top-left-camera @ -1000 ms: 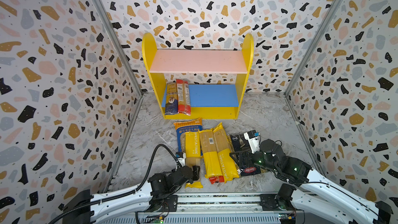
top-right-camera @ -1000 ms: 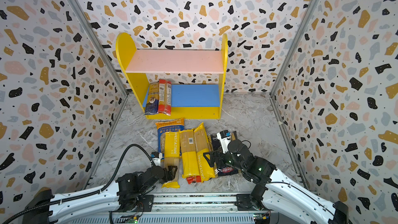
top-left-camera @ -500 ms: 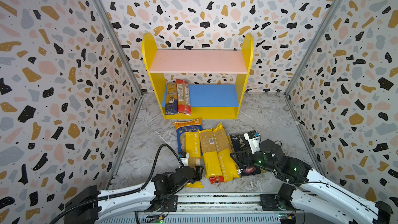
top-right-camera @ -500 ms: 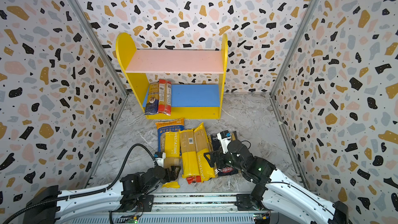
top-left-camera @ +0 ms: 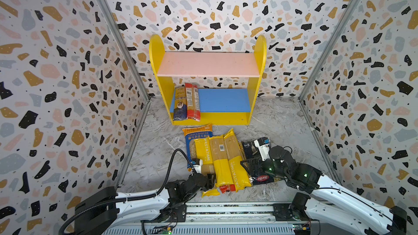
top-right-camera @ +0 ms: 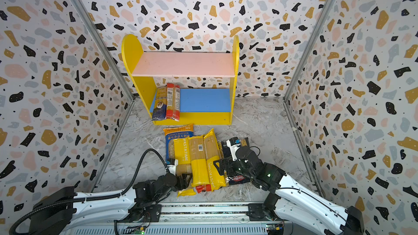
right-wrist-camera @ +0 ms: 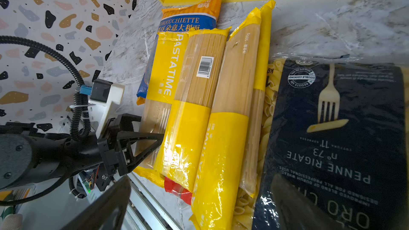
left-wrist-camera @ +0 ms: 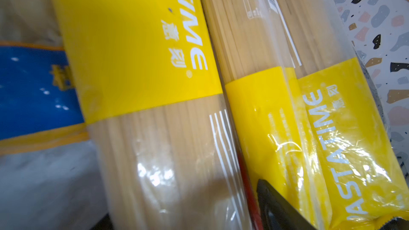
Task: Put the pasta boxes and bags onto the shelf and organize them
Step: 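Lower the left gripper onto the yellow Pastatime pack beside the Orecchiette bag and close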
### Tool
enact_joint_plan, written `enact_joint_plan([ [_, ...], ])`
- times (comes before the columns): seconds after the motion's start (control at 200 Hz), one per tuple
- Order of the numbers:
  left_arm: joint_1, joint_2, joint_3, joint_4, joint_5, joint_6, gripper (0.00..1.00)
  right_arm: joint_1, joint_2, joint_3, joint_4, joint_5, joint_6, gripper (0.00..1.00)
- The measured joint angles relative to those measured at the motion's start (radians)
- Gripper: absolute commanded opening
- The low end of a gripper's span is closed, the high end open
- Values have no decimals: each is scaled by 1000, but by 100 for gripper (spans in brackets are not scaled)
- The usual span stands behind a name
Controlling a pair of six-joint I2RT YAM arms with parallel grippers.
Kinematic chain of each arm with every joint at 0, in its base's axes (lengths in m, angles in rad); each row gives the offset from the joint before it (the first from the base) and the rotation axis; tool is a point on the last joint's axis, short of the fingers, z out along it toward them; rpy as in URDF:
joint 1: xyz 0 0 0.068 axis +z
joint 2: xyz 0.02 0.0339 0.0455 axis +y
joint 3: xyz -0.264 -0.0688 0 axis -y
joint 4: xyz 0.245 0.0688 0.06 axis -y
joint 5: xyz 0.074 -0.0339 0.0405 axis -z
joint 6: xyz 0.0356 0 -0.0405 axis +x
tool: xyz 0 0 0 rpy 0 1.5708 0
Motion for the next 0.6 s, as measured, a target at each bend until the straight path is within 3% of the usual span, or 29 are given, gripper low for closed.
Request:
enact_joint_plan([
  [0.476, 61, 160, 15, 175, 78, 61, 44, 0, 51, 4, -20, 29, 2, 99],
  [0.601, 85, 222, 33, 232, 121, 68, 25, 0, 55, 5, -23, 30, 2, 99],
])
